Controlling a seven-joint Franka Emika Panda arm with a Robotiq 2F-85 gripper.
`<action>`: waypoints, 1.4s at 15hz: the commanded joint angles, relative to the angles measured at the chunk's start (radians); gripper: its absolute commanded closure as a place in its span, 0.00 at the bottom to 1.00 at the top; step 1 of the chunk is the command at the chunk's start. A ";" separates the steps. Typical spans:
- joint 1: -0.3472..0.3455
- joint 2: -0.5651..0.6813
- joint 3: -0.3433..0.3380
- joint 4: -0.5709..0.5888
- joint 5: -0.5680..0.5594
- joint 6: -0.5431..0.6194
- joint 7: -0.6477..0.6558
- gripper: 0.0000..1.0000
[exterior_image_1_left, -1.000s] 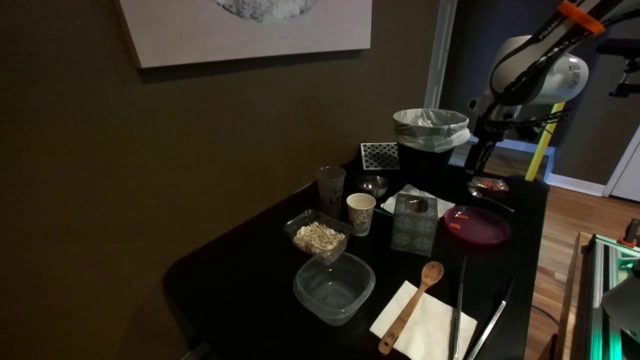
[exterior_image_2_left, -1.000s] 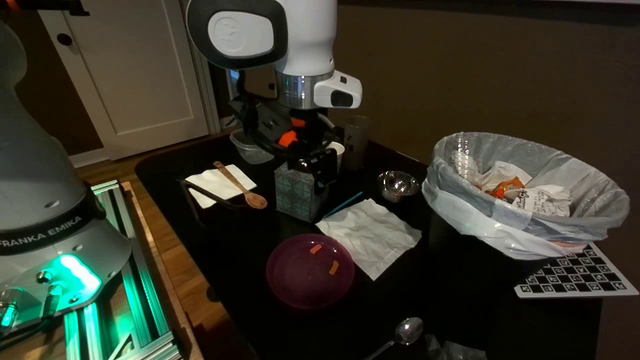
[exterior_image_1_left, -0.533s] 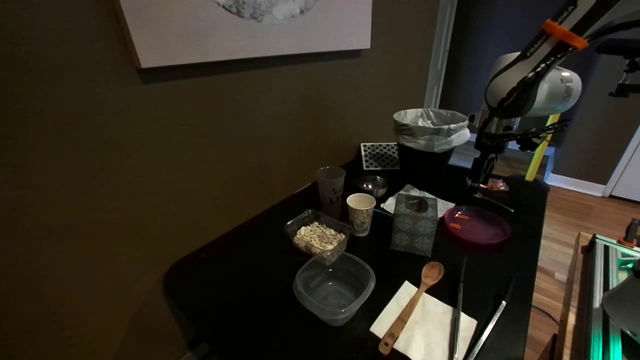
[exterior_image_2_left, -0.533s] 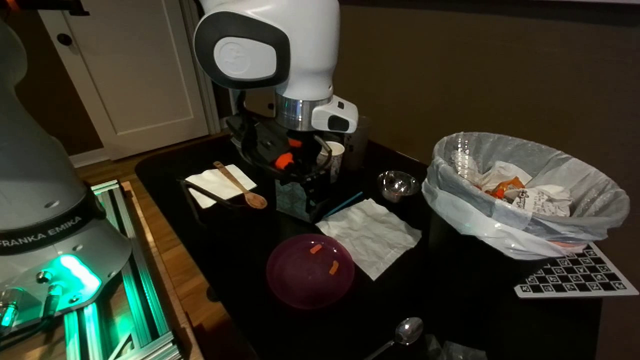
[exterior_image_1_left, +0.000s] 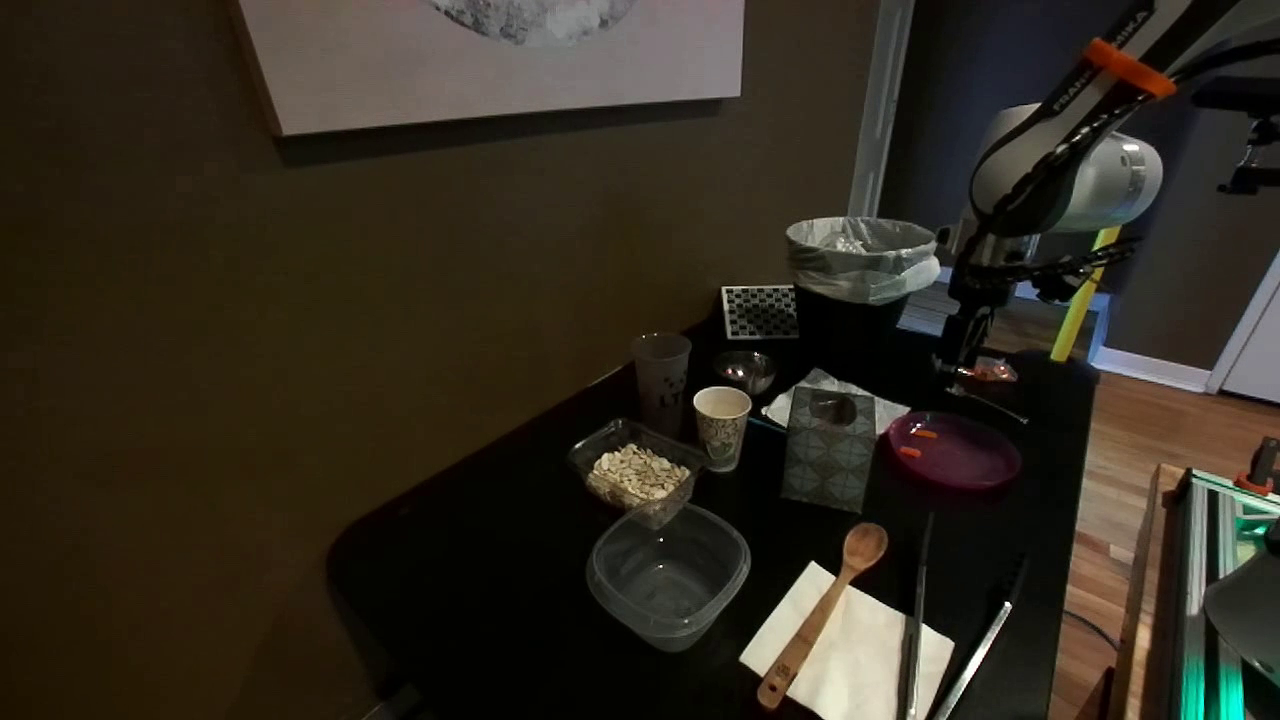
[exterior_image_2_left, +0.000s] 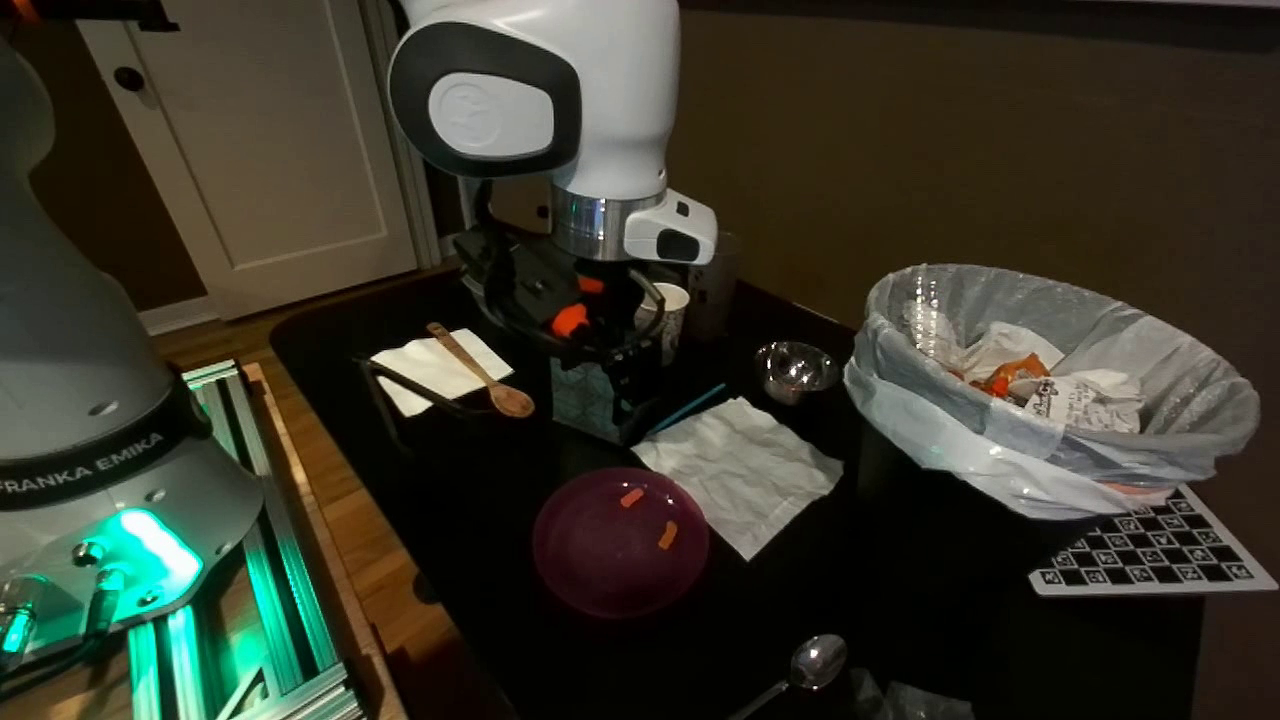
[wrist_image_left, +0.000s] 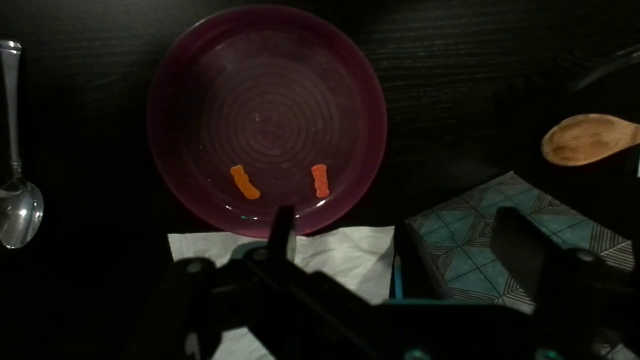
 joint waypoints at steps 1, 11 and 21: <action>-0.021 0.046 0.001 0.000 0.040 0.009 -0.060 0.00; -0.103 0.288 0.040 -0.005 0.146 0.277 -0.192 0.00; -0.180 0.483 0.196 0.060 0.205 0.451 -0.213 0.00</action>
